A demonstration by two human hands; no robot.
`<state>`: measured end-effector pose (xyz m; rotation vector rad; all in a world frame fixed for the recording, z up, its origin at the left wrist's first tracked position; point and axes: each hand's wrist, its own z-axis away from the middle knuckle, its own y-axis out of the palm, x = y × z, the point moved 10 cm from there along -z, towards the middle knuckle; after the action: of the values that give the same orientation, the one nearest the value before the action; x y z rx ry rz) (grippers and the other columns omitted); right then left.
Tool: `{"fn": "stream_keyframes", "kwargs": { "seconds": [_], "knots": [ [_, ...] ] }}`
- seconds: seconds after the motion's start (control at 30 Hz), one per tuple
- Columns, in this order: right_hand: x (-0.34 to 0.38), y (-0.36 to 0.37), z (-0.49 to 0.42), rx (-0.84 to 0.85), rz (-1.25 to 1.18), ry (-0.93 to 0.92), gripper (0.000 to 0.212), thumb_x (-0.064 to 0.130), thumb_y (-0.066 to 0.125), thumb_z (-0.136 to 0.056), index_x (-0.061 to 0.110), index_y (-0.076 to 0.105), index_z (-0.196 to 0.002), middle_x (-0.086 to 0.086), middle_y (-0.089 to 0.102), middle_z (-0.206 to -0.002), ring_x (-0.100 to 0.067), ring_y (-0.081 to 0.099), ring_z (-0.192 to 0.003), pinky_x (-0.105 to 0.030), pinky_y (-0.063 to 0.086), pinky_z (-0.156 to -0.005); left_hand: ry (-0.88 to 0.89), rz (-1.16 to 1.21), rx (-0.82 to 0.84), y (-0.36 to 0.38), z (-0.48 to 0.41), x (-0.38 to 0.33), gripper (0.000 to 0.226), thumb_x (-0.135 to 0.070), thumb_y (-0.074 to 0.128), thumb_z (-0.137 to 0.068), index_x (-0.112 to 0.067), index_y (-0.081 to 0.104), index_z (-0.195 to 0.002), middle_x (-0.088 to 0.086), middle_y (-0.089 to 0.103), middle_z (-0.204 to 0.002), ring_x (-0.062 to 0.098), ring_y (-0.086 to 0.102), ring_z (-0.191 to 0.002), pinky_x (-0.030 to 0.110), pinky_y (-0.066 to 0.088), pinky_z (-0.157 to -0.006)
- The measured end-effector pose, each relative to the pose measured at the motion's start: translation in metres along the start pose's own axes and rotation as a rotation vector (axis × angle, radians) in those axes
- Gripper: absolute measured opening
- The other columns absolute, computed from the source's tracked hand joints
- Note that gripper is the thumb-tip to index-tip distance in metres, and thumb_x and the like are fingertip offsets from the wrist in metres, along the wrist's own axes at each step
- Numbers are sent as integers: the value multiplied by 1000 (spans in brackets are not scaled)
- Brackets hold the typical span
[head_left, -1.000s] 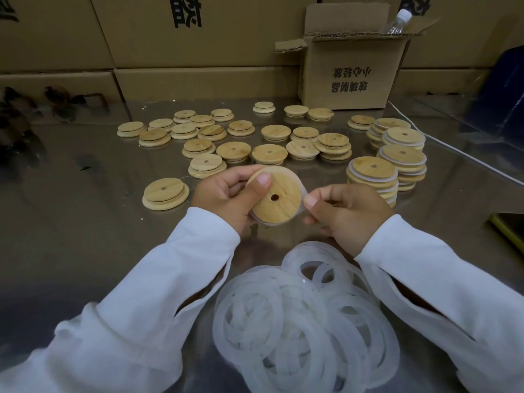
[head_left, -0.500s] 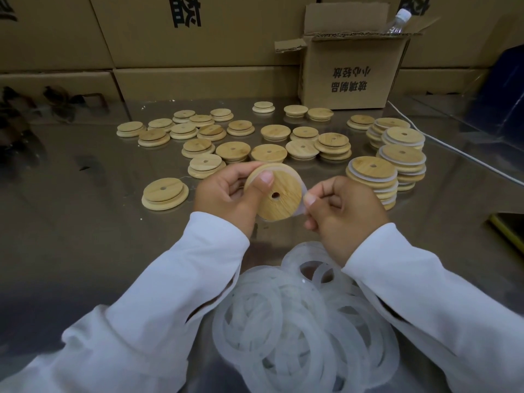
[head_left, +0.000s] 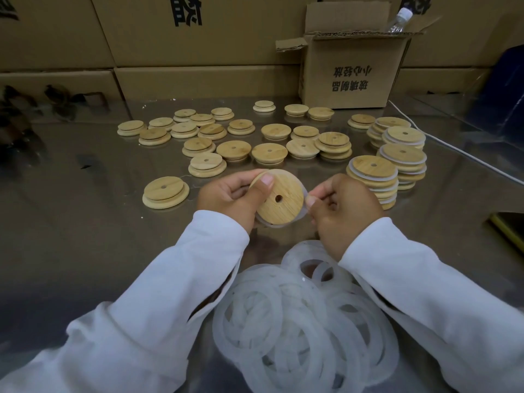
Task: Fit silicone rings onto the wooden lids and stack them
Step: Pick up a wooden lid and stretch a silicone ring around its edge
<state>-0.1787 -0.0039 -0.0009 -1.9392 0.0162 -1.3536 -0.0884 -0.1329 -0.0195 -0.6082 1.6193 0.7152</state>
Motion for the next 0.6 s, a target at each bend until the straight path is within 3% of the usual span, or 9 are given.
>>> {"fn": "stream_keyframes", "kwargs": {
  "seconds": [0.2, 0.4, 0.6],
  "knots": [
    [0, 2, 2, 33, -44, 19, 25, 14, 54, -89, 28, 48, -69, -3, 63, -81, -24, 62, -86, -38, 50, -82, 24, -14, -3, -1, 1, -3, 10, -13, 60, -85, -16, 68, -90, 11, 71, -89, 29, 68, -88, 43, 56, -76],
    [-2, 1, 2, 59, -150, 38, 27, 9, 55, -87, 25, 52, -65, 0, 61, -65, -15, 60, -65, -32, 51, -75, 61, -33, 29, 1, 1, -6, 10, -12, 59, -86, -15, 68, -90, 8, 71, -84, 26, 69, -82, 38, 59, -68],
    [1, 1, 1, 39, -110, -3, 25, 12, 55, -88, 26, 50, -68, -2, 62, -71, -22, 63, -79, -33, 50, -76, -7, 25, 31, -1, -3, 2, 11, -12, 60, -85, -18, 69, -82, -1, 72, -71, 20, 69, -75, 34, 59, -64]
  ]
}}
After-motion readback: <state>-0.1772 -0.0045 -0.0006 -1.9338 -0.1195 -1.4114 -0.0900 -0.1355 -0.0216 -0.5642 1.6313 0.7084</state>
